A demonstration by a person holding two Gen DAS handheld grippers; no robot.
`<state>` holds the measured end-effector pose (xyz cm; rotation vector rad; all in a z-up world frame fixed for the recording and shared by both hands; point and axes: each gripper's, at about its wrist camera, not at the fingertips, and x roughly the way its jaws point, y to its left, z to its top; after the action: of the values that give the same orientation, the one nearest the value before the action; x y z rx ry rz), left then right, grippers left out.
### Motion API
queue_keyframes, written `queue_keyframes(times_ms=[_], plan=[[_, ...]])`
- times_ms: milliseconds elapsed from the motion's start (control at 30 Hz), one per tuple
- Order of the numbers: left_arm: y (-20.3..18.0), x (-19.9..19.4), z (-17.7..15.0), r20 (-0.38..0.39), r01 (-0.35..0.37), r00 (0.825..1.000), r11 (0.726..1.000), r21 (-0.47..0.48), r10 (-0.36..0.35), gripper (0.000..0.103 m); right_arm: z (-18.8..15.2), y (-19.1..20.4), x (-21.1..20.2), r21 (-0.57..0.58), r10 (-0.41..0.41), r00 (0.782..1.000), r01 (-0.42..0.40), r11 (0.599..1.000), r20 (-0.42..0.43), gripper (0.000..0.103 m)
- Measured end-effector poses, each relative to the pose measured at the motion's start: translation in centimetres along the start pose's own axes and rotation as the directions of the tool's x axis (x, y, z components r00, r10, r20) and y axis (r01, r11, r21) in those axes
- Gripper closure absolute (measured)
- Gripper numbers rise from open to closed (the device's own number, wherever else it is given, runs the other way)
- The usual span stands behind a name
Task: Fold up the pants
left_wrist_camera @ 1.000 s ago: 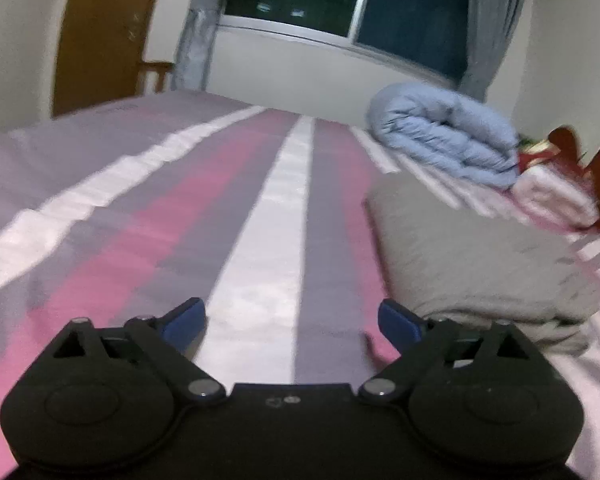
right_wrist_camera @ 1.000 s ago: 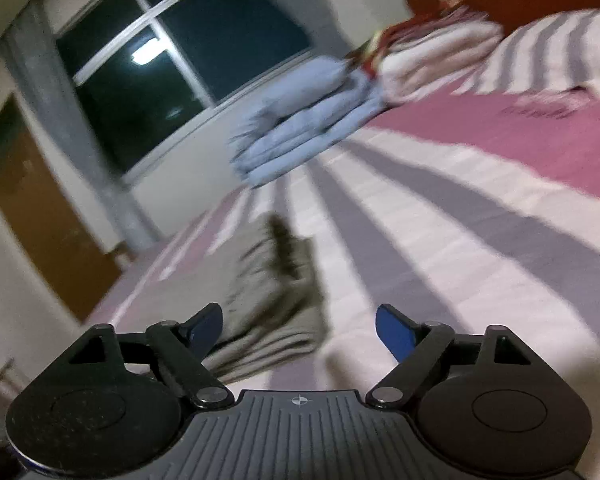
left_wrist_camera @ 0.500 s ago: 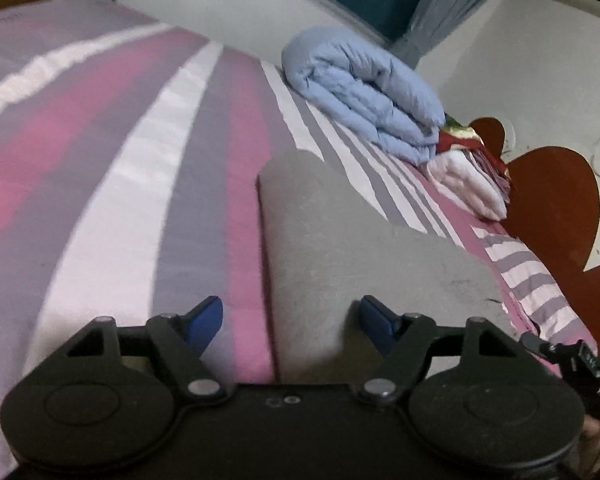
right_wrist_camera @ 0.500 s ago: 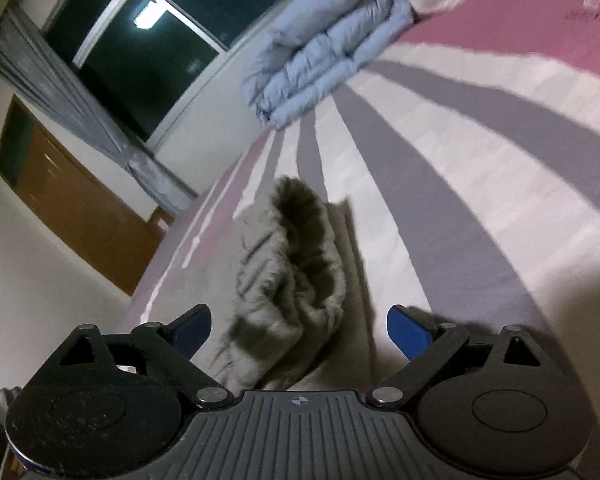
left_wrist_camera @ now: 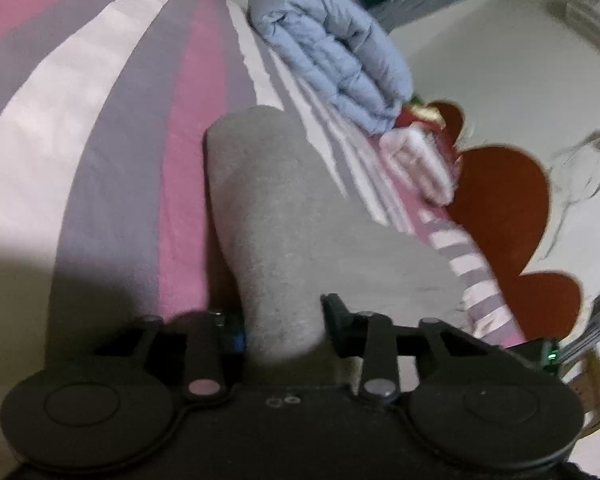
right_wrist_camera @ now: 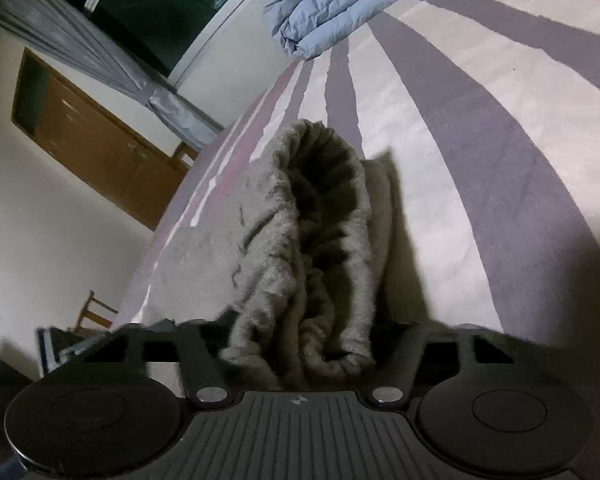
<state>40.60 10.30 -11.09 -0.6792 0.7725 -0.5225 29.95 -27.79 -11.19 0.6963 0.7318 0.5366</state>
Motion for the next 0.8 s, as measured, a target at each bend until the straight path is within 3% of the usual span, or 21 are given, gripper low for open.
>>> queue_keyframes(times_ms=[67, 200, 333, 400, 433, 467, 500, 533, 567, 600, 700, 733, 800], plan=[[0.3, -0.7, -0.1, 0.04, 0.048, 0.998, 0.998, -0.03, -0.047, 0.089, 0.4, 0.6, -0.4, -0.06, 0.009, 1.0, -0.009, 0.998, -0.008, 0.055], [-1.0, -1.4, 1.4, 0.092, 0.106, 0.99, 0.994, 0.012, -0.106, 0.089, 2.2, 2.9, -1.3, -0.181, 0.058, 0.998, -0.052, 0.982, 0.026, 0.058], [-1.9, -1.9, 5.5, 0.152, 0.098, 0.983, 0.993, 0.058, -0.106, 0.089, 5.8, 5.4, -0.2, -0.255, 0.097, 0.993, -0.078, 0.964, 0.061, 0.059], [-1.7, -1.4, 7.9, 0.17, 0.046, 0.984, 0.996, 0.076, -0.058, 0.089, 7.5, 5.9, 1.2, -0.255, 0.103, 0.992, -0.081, 0.963, 0.074, 0.058], [-1.9, -1.0, 8.7, 0.17, 0.004, 0.985, 0.994, 0.108, -0.022, 0.083, 8.4, 5.8, 2.3, -0.253, 0.092, 0.993, -0.07, 0.965, 0.078, 0.057], [-2.1, -0.1, 9.2, 0.172, -0.081, 0.984, 0.984, 0.159, 0.054, 0.06, 9.2, 5.5, 3.6, -0.26, 0.053, 0.995, -0.029, 0.965, 0.089, 0.048], [-2.6, 1.1, 9.3, 0.188, -0.248, 0.96, 0.943, 0.221, 0.208, 0.033, 9.5, 5.2, 5.1, -0.301, -0.02, 0.994, 0.05, 0.952, 0.103, 0.022], [-3.0, 2.9, 8.9, 0.216, -0.474, 0.878, 0.837, 0.273, 0.427, 0.009, 9.2, 4.8, 6.9, -0.331, -0.156, 0.98, 0.187, 0.925, 0.121, 0.0], [-3.1, 4.4, 8.2, 0.216, -0.57, 0.822, 0.745, 0.347, 0.528, 0.008, 9.0, 3.9, 9.5, -0.343, -0.369, 0.925, 0.378, 0.86, 0.095, 0.0], [-3.0, 4.8, 7.4, 0.229, -0.566, 0.823, 0.724, 0.393, 0.52, 0.008, 8.4, 3.3, 11.1, -0.357, -0.402, 0.914, 0.396, 0.846, 0.059, 0.0], [-2.5, 2.6, 6.8, 0.261, -0.557, 0.829, 0.775, 0.299, 0.495, 0.007, 7.7, 3.5, 9.9, -0.34, -0.364, 0.925, 0.378, 0.861, 0.107, 0.0], [-2.5, 1.4, 6.3, 0.301, -0.563, 0.821, 0.777, 0.282, 0.486, 0.007, 7.4, 3.8, 8.6, -0.327, -0.338, 0.93, 0.367, 0.871, 0.144, 0.0], [-2.9, -0.9, 4.6, 0.372, -0.611, 0.779, 0.741, 0.277, 0.504, 0.006, 6.1, 4.4, 5.5, -0.335, -0.275, 0.934, 0.341, 0.878, 0.23, 0.0]])
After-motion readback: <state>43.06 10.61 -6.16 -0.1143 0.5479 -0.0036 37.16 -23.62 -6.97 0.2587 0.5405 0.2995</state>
